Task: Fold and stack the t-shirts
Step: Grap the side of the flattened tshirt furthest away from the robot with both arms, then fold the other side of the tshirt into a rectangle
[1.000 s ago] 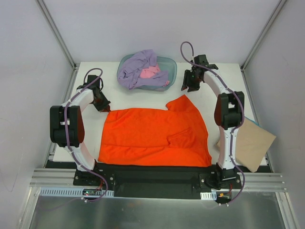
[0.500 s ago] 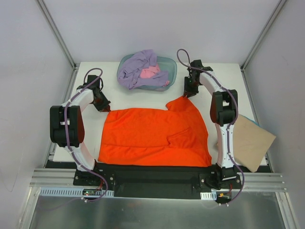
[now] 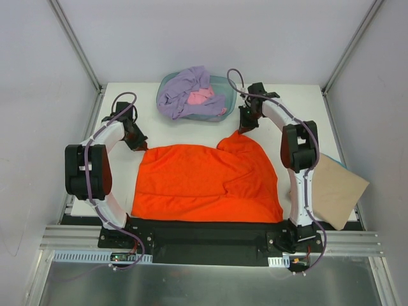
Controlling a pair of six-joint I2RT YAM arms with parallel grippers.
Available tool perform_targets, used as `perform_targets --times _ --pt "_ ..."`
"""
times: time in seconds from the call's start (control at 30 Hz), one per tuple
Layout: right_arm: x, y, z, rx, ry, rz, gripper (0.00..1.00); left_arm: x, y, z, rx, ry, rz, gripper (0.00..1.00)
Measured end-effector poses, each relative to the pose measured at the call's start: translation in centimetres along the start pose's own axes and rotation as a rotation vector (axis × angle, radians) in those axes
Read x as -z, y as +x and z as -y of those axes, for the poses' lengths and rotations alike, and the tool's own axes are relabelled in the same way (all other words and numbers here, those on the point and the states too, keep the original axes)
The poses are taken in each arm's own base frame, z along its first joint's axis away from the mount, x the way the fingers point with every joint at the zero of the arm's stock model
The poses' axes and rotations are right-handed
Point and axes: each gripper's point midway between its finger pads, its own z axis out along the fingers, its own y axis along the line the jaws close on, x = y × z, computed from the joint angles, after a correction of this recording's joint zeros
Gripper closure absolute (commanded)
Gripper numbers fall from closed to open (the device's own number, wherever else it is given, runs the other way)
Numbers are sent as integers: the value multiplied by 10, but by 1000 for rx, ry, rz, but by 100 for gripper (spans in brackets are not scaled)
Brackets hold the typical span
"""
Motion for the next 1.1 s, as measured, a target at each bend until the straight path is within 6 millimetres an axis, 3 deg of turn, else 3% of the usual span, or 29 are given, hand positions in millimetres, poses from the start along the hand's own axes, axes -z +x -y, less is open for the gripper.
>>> perform_targets --times 0.23,0.6,0.83,1.1 --pt "52 18 -25 56 -58 80 99 14 7 0 -4 31 17 100" --pt "99 114 -51 148 -52 91 99 35 41 -6 -39 73 28 100" --pt "141 146 -43 160 -10 188 99 54 53 -17 -38 93 87 100" --pt "162 182 -22 136 62 220 99 73 66 -40 0 96 202 100"
